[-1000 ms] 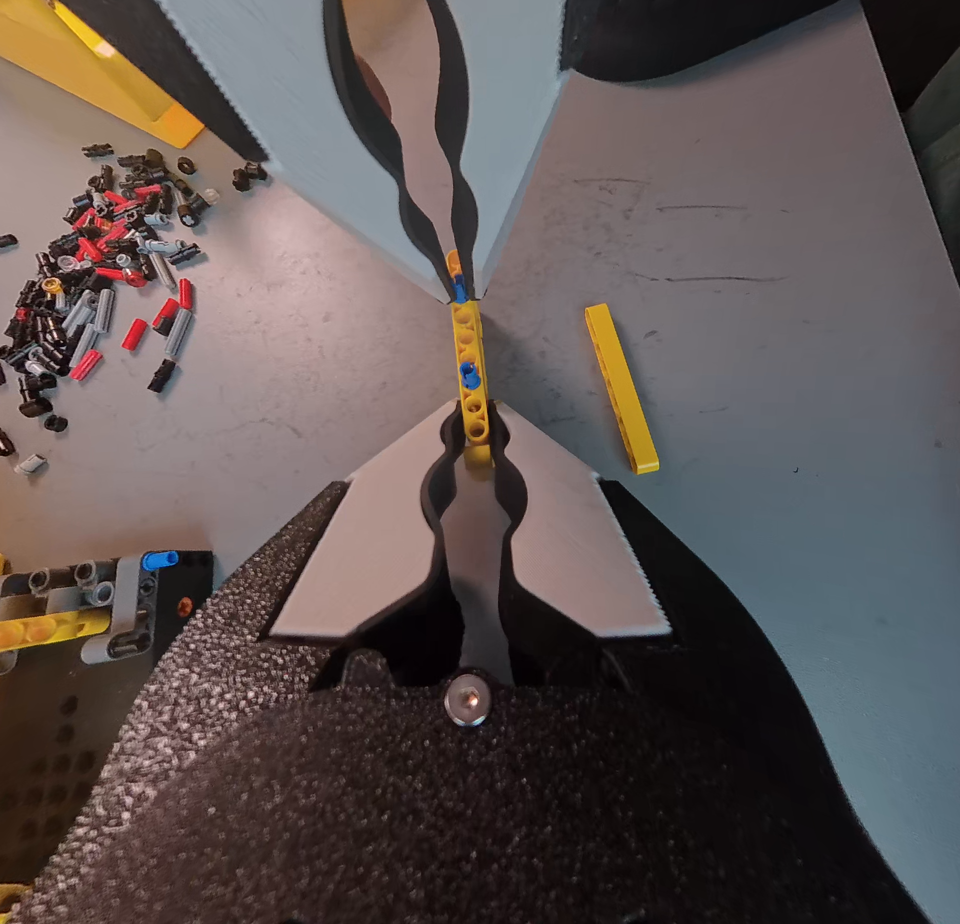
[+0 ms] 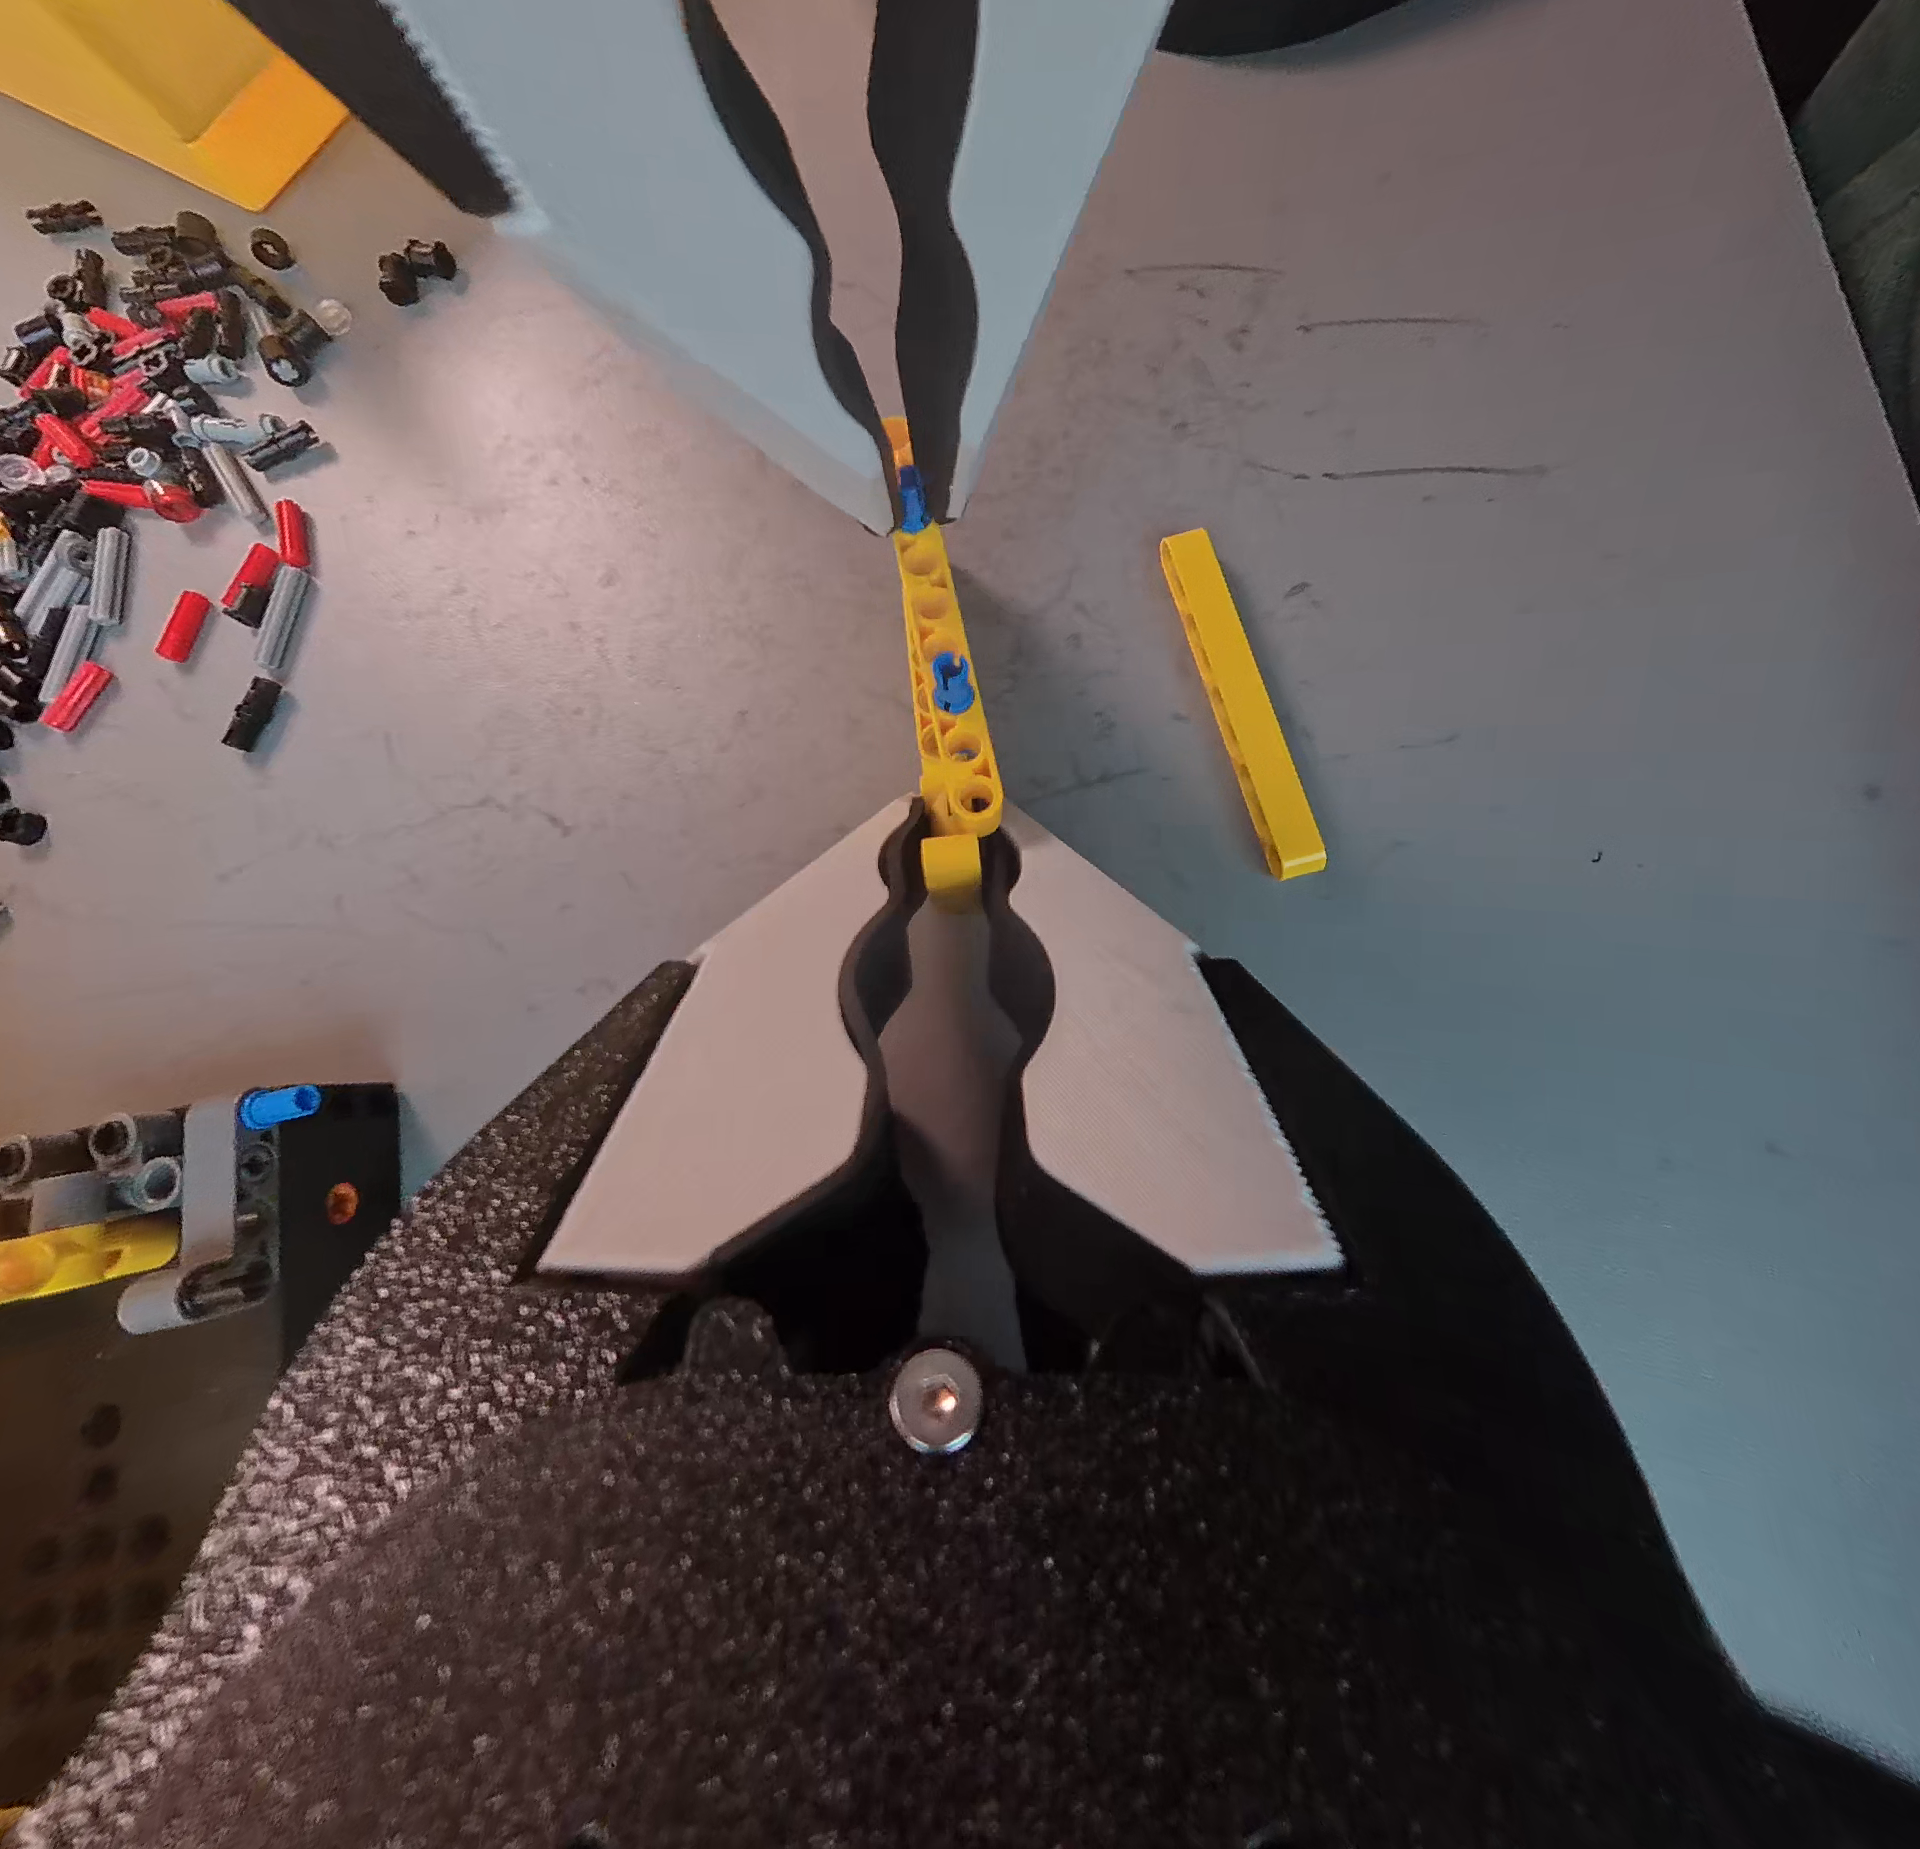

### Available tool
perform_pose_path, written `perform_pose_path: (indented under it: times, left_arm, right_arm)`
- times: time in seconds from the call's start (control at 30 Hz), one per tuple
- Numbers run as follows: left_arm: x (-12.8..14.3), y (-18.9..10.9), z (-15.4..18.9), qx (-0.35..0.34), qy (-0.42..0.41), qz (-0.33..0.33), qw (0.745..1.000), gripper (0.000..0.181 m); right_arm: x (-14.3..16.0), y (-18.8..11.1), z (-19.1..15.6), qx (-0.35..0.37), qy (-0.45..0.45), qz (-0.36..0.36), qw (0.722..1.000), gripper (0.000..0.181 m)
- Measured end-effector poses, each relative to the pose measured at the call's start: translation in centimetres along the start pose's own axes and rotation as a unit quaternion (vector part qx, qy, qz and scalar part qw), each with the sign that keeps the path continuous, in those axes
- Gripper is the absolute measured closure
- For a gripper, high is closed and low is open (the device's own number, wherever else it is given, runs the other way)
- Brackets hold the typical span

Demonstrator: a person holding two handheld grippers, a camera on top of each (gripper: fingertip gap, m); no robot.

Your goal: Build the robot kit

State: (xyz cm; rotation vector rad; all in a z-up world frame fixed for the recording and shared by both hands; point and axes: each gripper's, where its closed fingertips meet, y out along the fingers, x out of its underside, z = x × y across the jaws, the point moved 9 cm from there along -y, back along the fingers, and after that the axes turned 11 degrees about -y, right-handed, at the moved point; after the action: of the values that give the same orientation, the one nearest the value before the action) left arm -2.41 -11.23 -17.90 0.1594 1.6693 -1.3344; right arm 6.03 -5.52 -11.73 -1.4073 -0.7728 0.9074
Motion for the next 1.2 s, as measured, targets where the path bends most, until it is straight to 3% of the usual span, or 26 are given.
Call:
perform_pose_path:
  times: [0.2, 0.4, 0.97, 1.2]
  left_arm:
    - [0.0, -0.1, -0.2, -0.002, -0.014, 0.003, 1.000, 0.175]
    - [0.0, -0.3, -0.3, 0.007, -0.019, 0.009, 1.000, 0.175]
    - [0.1, -0.2, -0.2, 0.011, -0.028, 0.003, 1.000, 0.175]
    - [0.1, -0.2, -0.2, 0.011, -0.030, 0.004, 0.999, 0.175]
  right_arm:
    - [0.2, 0.1, 0.1, -0.036, 0.035, 0.021, 0.998, 0.179]
    - [0.8, 0.1, 0.0, -0.037, 0.036, -0.006, 0.999, 0.179]
    - [0.4, 0.0, -0.1, -0.004, 0.059, 0.034, 0.998, 0.174]
    - [0.5, 1.3, -0.2, 0.009, 0.066, 0.041, 0.997, 0.174]
